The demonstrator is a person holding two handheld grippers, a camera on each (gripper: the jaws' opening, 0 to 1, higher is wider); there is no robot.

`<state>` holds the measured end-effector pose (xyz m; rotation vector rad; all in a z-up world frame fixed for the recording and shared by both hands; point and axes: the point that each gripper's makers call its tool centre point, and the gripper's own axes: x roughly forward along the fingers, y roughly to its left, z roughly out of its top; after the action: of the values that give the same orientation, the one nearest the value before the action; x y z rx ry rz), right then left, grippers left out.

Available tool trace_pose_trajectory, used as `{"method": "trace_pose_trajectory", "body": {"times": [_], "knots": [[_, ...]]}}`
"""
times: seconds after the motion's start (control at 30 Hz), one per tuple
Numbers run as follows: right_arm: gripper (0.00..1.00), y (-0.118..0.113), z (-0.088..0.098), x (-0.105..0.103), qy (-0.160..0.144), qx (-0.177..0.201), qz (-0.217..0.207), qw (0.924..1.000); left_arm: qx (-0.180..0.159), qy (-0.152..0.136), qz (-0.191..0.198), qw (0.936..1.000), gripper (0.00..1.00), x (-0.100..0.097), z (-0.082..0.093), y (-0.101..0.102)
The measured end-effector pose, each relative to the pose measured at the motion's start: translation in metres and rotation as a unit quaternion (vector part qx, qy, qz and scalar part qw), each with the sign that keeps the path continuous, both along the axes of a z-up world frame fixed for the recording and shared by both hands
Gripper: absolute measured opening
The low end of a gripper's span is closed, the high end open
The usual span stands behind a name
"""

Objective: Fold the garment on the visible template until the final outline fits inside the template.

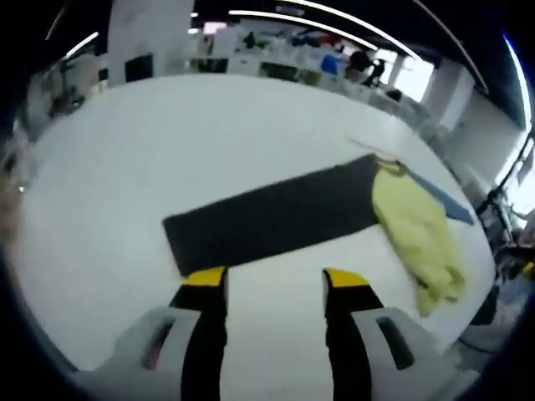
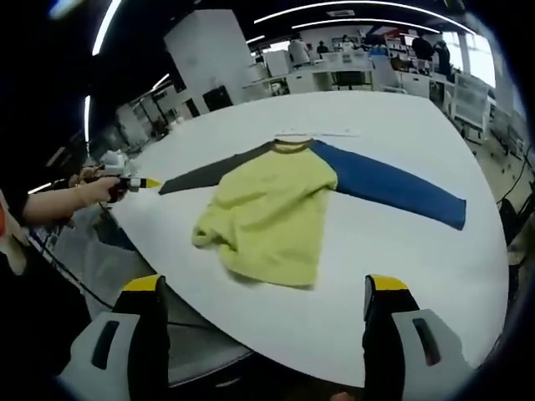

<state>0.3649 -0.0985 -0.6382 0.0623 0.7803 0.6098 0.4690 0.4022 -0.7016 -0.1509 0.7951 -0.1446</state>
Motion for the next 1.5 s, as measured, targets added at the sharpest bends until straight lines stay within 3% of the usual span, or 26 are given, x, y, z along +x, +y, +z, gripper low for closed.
{"method": "trace_pose_trajectory", "body": {"times": [0.47, 0.77, 1.07, 1.27, 1.4, 1.5], "knots": [[0.98, 0.001, 0.007, 0.003, -0.014, 0.013, 0.015, 0.9997, -0.029, -0.044, -0.066, 0.9964, 0.57, -0.033, 0.053, -0.076], [0.98, -0.002, 0.009, 0.000, -0.022, 0.016, 0.013, 0.9995, -0.038, -0.054, -0.100, 0.9928, 0.65, -0.059, 0.071, -0.111], [0.98, -0.003, 0.010, -0.005, -0.024, 0.010, 0.021, 0.9994, -0.040, -0.058, -0.136, 0.9881, 0.69, -0.084, 0.082, -0.146], [0.98, -0.005, 0.012, -0.005, -0.028, 0.009, 0.021, 0.9993, -0.032, -0.055, -0.162, 0.9847, 0.71, -0.096, 0.085, -0.161], [0.97, -0.005, 0.012, -0.007, -0.028, 0.009, 0.023, 0.9993, -0.044, -0.056, -0.165, 0.9837, 0.73, -0.104, 0.088, -0.169], [0.97, -0.005, 0.008, -0.010, -0.026, 0.003, 0.026, 0.9993, -0.019, -0.045, -0.176, 0.9831, 0.76, -0.114, 0.080, -0.171]]}}
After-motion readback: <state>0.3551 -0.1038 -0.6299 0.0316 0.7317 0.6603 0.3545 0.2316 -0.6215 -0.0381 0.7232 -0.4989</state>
